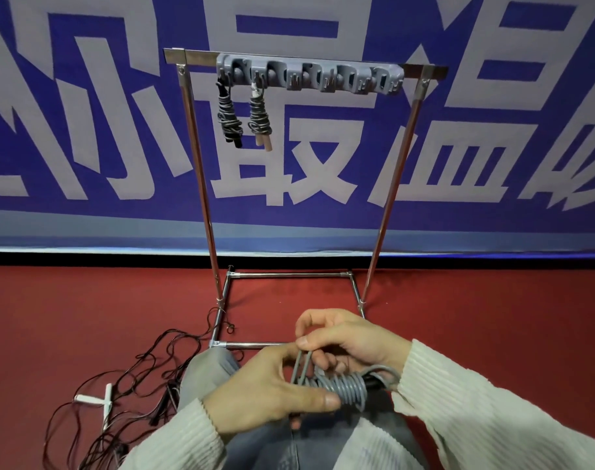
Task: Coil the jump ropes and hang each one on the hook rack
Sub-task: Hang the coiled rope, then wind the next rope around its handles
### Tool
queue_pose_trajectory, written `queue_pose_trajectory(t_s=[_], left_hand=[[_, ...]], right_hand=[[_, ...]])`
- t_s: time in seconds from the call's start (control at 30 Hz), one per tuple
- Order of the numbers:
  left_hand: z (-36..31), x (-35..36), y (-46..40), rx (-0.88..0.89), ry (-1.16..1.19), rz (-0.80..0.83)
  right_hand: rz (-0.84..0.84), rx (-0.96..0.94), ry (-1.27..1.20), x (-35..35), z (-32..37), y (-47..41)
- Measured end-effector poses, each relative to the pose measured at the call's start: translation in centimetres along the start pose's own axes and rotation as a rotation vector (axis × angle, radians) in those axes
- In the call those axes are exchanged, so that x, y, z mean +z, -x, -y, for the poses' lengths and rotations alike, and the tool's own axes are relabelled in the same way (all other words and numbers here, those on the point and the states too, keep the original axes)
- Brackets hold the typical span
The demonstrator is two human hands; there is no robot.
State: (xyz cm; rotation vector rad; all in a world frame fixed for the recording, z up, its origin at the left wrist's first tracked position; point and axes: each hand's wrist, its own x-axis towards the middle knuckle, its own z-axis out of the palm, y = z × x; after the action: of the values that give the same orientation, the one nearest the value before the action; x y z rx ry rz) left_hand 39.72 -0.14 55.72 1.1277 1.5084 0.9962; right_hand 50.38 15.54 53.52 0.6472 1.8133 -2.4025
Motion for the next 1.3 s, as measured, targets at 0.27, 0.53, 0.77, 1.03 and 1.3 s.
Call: queue_pose_trajectory(t_s=[0.27,0.53,0.77,1.03,1.3], left_hand=[[2.2,0.5,-1.3,0.193,-0.260,-0.350],[1.7,-1.3,-2.2,0.373,0.272,-0.295],[2.5,-0.3,-3.8,0.302,0.185,-0.472],[2.9,-1.1,-4.7,0.289,0.651,-0.503],[3.4,-1.6,-4.5,0.285,0.673,-0.517]], right_hand=[[-0.081,-0.007,-0.056,-0.9,1.8,-0.5],[-0.066,-0.114,-0.636,1.6,0.8,-1.6],[-0.358,-0.133,-0.746,2.1,-1.8,-3.1],[-0.295,-0.251,-0.471,3.1,-0.9,-0.8],[-0.492,-0.461,0.297,2.3,-0.9,-0.9]])
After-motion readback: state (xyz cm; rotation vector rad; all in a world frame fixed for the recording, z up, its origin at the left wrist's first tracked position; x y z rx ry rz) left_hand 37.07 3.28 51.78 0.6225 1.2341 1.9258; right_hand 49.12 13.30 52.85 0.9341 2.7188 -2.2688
